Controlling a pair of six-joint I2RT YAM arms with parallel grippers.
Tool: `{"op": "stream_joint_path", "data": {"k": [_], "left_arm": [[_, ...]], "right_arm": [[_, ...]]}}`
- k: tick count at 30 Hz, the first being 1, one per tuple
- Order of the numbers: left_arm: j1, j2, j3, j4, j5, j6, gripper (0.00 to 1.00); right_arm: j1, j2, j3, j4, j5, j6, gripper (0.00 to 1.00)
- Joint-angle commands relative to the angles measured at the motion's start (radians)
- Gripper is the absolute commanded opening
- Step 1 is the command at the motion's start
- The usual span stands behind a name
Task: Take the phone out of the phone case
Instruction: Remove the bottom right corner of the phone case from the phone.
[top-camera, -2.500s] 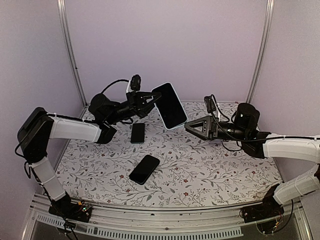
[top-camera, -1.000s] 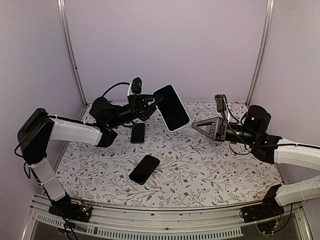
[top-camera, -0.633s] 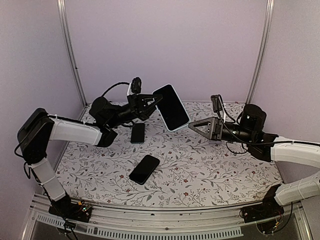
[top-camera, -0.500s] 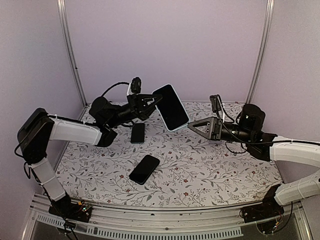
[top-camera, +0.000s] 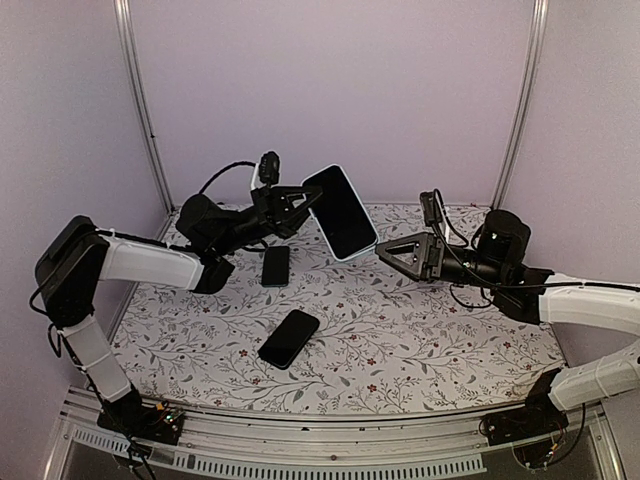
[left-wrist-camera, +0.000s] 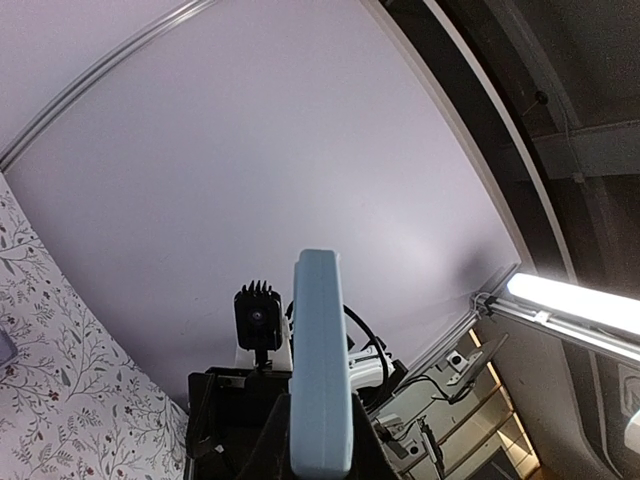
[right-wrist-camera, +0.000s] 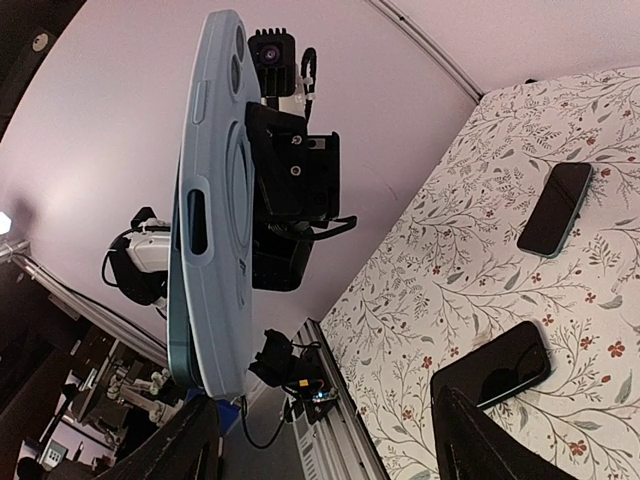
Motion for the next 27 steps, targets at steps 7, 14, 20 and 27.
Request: {"op": "stream_joint_path", "data": {"k": [7, 14, 20, 27], "left_arm": [[-0.031, 0.001, 0.075, 0.163, 0.076, -0.03, 0.0], [-0.063, 0.046, 0.127, 0.179, 0.11, -0.042, 0.0], [-0.077, 0.06, 0.144, 0.175, 0.104, -0.043, 0.0], [-0.091, 0.066, 0.111, 0.168, 0.016, -0.049, 0.0]], "right_arm": [[-0.013, 0.046, -0.006, -0.029, 0.059, 0.05, 0.72], [-0.011, 0.098, 0.043, -0.03, 0.009, 0.04, 0.7], [-0.007, 0.111, 0.072, -0.023, 0.012, 0.032, 0.66], [0.029, 0.13, 0.108, -0.024, 0.052, -0.026, 0.46]]}}
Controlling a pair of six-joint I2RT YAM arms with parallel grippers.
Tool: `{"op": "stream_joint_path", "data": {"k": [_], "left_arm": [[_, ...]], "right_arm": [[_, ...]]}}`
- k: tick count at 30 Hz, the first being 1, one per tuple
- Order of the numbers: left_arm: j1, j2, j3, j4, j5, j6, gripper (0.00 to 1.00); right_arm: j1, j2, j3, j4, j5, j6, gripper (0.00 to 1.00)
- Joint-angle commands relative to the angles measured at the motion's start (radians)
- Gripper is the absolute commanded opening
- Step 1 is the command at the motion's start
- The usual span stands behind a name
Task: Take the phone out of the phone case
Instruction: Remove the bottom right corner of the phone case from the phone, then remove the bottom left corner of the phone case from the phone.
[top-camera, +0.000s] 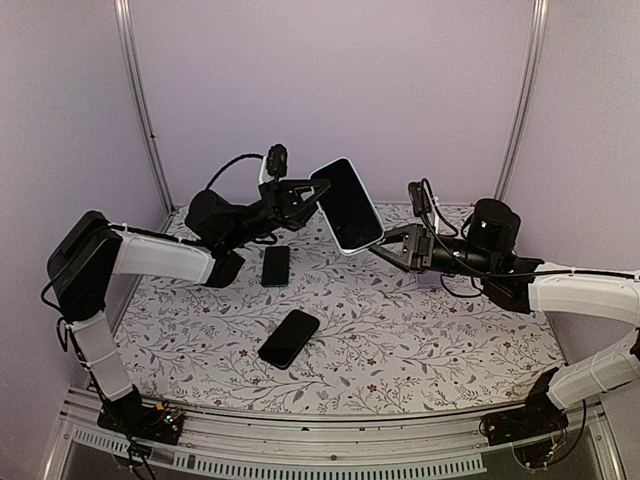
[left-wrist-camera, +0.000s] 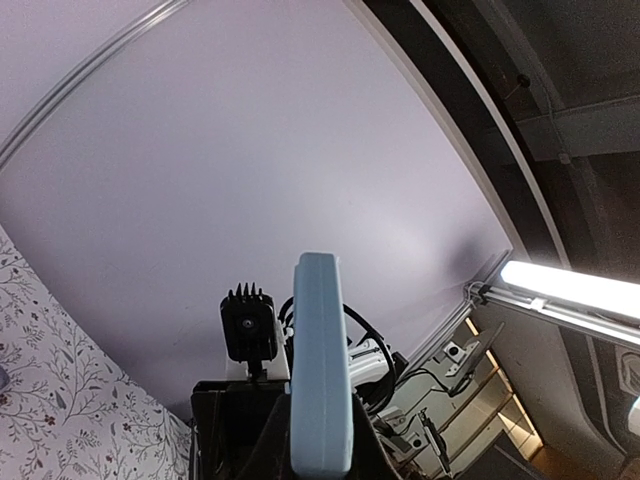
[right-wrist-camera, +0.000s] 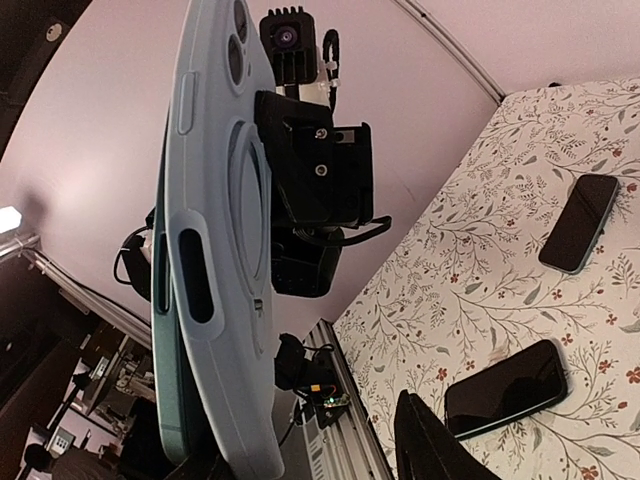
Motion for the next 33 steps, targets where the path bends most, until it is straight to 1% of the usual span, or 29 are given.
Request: {"op": "stream_joint_path", "data": {"k": [1, 5, 8, 12, 14, 16, 23, 26, 31, 33], "left_arm": [[-0.078, -0.011, 0.01, 0.126, -0.035, -0.059, 0.0], [-0.076, -0.02, -0.013, 0.137, -0.076, -0.07, 0.0], [-0.07, -0.025, -0.032, 0.166, -0.109, -0.097, 0.0], [-0.064, -0.006, -0.032, 0.221, -0.135, -0.175, 0.0], [-0.064, -0.003, -0.032, 0.232, -0.149, -0.203, 0.0], [-0.064, -0.001, -0.032, 0.233, -0.154, -0.224, 0.0], [-0.064, -0.017, -0.049, 0.204, -0.163, -0.24, 0.0], [-0.062, -0.023, -0.05, 0.185, -0.165, -0.242, 0.0], [-0.059, -0.025, -0.049, 0.166, -0.161, -0.247, 0.0], [-0.057, -0.021, -0.046, 0.159, -0.15, -0.247, 0.0]], "right_arm": [[0.032, 0.043, 0.033, -0.057, 0.11, -0.053, 0.42], [0.075, 0.033, 0.04, -0.085, 0.167, -0.112, 0.27], [0.119, 0.019, 0.047, -0.12, 0.246, -0.189, 0.22], [0.173, 0.03, 0.083, -0.213, 0.368, -0.29, 0.17], [0.203, 0.048, 0.099, -0.257, 0.45, -0.337, 0.16], [0.219, 0.062, 0.109, -0.286, 0.501, -0.38, 0.15], [0.222, 0.07, 0.104, -0.308, 0.58, -0.396, 0.13], [0.223, 0.066, 0.104, -0.33, 0.653, -0.4, 0.11], [0.224, 0.065, 0.103, -0.364, 0.703, -0.413, 0.11], [0.224, 0.063, 0.105, -0.371, 0.694, -0.411, 0.14]]}}
